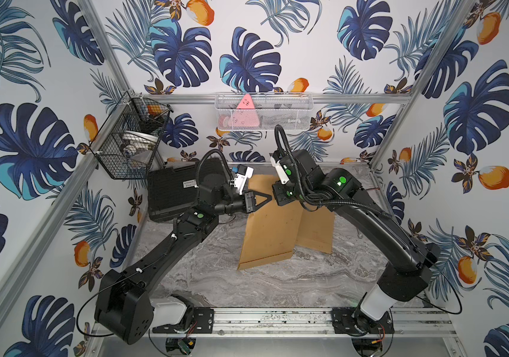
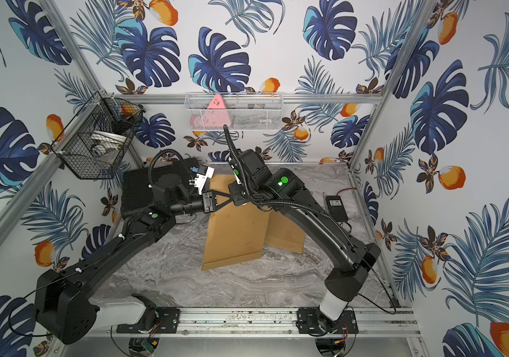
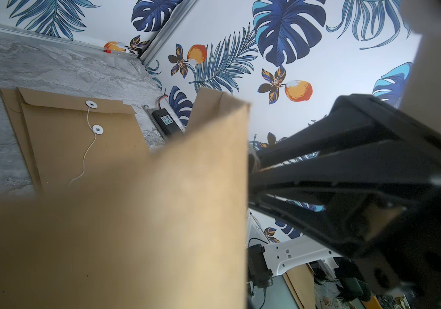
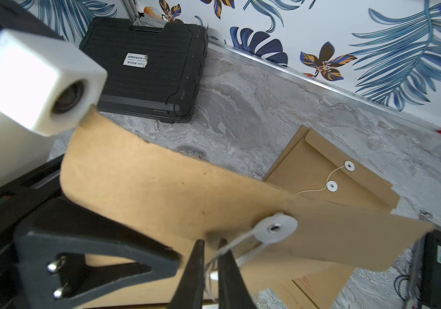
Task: Close the mouth of the file bag
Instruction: Close the file bag.
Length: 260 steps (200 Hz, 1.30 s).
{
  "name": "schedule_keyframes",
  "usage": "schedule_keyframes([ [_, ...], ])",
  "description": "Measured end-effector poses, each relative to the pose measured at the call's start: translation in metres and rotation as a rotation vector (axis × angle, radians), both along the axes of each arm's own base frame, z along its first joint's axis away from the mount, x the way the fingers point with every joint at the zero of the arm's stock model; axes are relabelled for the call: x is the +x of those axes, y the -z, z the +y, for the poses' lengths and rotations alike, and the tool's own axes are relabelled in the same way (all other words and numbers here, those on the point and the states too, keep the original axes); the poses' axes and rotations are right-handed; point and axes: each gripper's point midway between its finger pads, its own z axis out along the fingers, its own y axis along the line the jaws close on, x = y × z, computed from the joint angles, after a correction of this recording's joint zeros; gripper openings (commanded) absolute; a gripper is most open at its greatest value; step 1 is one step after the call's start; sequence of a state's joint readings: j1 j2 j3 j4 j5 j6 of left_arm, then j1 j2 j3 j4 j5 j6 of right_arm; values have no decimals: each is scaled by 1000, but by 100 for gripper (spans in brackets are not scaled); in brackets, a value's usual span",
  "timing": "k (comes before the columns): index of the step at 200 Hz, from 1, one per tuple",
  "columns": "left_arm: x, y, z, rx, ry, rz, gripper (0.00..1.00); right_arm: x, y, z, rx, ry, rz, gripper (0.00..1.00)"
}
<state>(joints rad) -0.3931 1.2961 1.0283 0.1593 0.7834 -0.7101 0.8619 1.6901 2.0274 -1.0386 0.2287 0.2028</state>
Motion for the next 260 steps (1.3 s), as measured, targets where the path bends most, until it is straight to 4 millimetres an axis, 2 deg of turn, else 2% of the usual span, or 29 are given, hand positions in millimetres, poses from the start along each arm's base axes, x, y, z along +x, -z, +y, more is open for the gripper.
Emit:
schedule_keyframes([
  [45,4,-1,5,-3,-13,-1,0,-8,7,3,80,-10,38,5],
  [100,4,-17,13,-46,-14,-3,0,0,19,-21,172,54,70,6],
  [112,3,-19,13,-51,-9,-3,0,2,18,-25,200,62,70,13],
  [142,10,-29,23,-73,-41,-16,0,-5,26,-32,240,55,116,44],
  [160,14,-36,31,-93,-60,-27,0,-11,40,-48,254,76,149,57],
  [181,18,-47,36,-116,-75,-36,0,-17,58,-70,281,97,190,83],
  [199,16,-61,35,-142,-62,-54,0,-17,75,-89,321,126,220,95],
  [214,12,-70,34,-165,-40,-54,0,-14,83,-97,367,128,240,98],
  [235,7,-77,31,-199,4,-35,0,-10,90,-89,460,62,261,99],
  [260,5,-82,28,-226,46,-17,0,-8,94,-86,590,10,293,90],
])
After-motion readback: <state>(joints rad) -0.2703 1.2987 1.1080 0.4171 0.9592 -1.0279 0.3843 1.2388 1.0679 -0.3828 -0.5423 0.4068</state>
